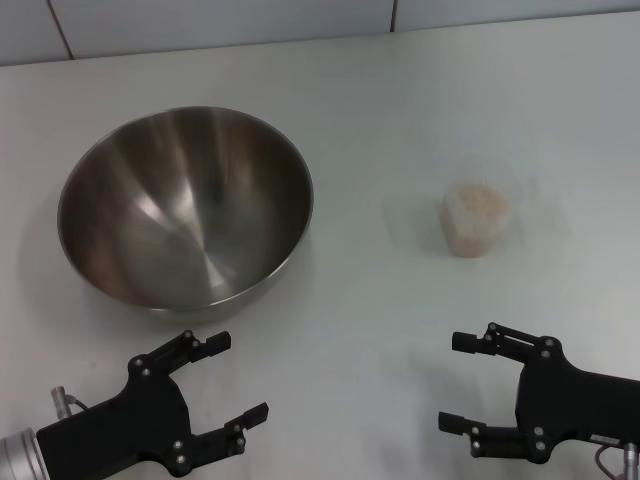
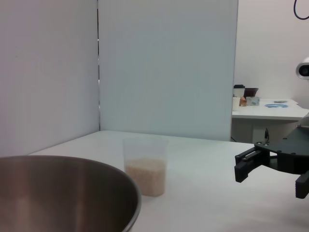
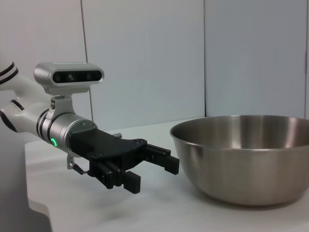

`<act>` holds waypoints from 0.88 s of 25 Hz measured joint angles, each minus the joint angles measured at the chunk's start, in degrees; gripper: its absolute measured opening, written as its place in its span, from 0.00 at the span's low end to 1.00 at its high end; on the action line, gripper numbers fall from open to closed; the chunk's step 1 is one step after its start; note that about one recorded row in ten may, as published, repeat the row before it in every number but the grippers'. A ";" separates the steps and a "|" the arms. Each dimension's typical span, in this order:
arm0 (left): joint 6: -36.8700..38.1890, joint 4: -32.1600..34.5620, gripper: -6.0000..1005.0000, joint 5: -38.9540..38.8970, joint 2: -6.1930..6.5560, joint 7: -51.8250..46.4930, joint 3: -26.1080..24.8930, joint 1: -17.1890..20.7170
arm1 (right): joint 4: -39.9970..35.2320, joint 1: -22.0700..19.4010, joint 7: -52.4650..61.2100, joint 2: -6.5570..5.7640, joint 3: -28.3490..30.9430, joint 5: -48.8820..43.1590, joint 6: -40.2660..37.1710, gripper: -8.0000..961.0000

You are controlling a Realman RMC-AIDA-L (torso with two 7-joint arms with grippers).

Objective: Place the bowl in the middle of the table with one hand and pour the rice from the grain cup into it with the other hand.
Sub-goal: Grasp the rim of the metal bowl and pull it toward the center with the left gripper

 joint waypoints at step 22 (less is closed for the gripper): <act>11.77 15.47 0.83 -2.68 -0.20 -27.24 -17.23 -1.41 | 0.00 -0.18 -0.45 0.09 0.00 0.18 -0.24 0.86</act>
